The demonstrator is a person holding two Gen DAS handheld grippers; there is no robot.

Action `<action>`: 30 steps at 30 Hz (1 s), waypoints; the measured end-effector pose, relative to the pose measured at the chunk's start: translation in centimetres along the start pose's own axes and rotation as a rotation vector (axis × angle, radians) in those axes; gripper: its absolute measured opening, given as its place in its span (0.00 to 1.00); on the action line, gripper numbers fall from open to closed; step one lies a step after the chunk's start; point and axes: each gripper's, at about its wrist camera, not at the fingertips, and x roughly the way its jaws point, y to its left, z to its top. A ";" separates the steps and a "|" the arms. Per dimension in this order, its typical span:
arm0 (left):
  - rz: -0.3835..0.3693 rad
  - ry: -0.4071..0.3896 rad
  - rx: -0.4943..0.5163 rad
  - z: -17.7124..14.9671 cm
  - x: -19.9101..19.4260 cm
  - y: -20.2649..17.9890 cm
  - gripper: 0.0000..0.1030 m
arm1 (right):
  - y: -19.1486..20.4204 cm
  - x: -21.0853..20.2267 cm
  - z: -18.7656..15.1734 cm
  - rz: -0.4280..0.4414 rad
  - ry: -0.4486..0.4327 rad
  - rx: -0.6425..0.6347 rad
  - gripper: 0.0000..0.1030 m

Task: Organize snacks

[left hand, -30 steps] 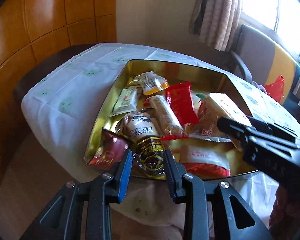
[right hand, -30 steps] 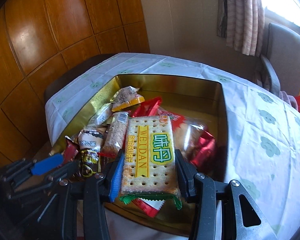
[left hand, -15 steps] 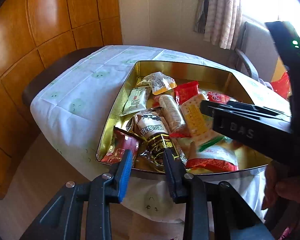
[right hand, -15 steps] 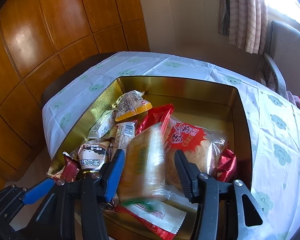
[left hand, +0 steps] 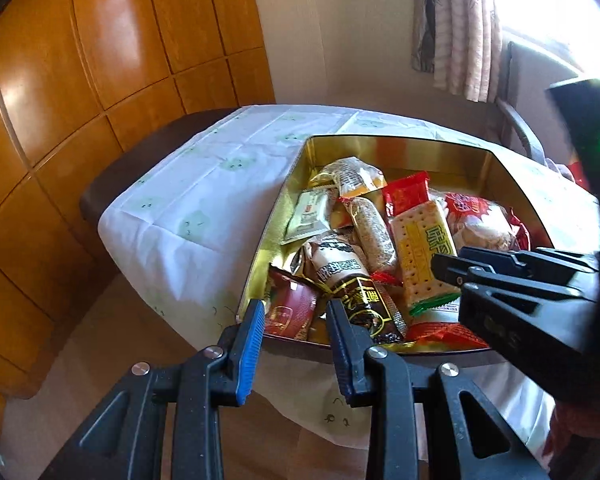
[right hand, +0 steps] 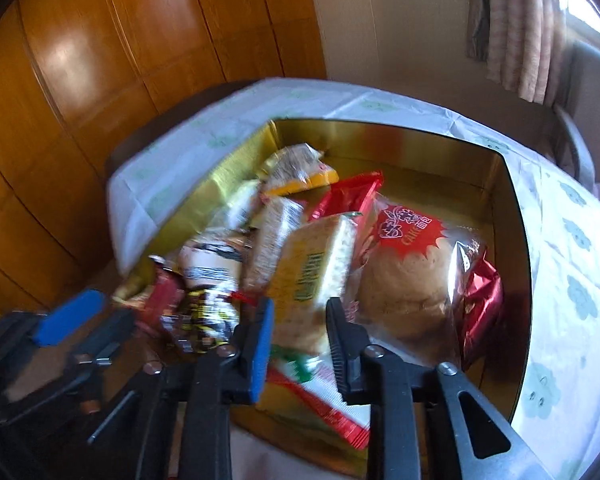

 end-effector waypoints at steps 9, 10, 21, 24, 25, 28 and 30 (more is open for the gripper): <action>0.022 0.049 -0.031 -0.3 0.3 0.2 0.32 | -1.1 0.1 1.1 -0.042 -0.023 0.038 0.27; 0.027 0.058 -0.029 -0.4 0.4 0.0 0.32 | -1.1 -0.5 0.7 -0.049 -0.038 0.034 0.30; 0.002 0.038 -0.030 -1.3 -1.3 -0.1 0.32 | -2.0 -7.6 -4.7 -0.156 -0.231 0.152 0.93; 0.022 0.025 -0.015 -1.4 -1.9 -0.3 0.32 | -2.3 -8.6 -5.5 -0.181 -0.228 0.185 1.00; 0.033 0.019 -0.006 -1.5 -2.2 -0.4 0.32 | -2.3 -8.8 -5.7 -0.185 -0.225 0.188 1.00; 0.025 0.006 0.017 -1.7 -2.5 -0.7 0.32 | -2.0 -9.3 -6.1 -0.207 -0.221 0.186 1.00; 0.010 0.002 0.012 -1.9 -2.7 -0.5 0.32 | -1.6 -9.6 -6.3 -0.216 -0.232 0.179 1.00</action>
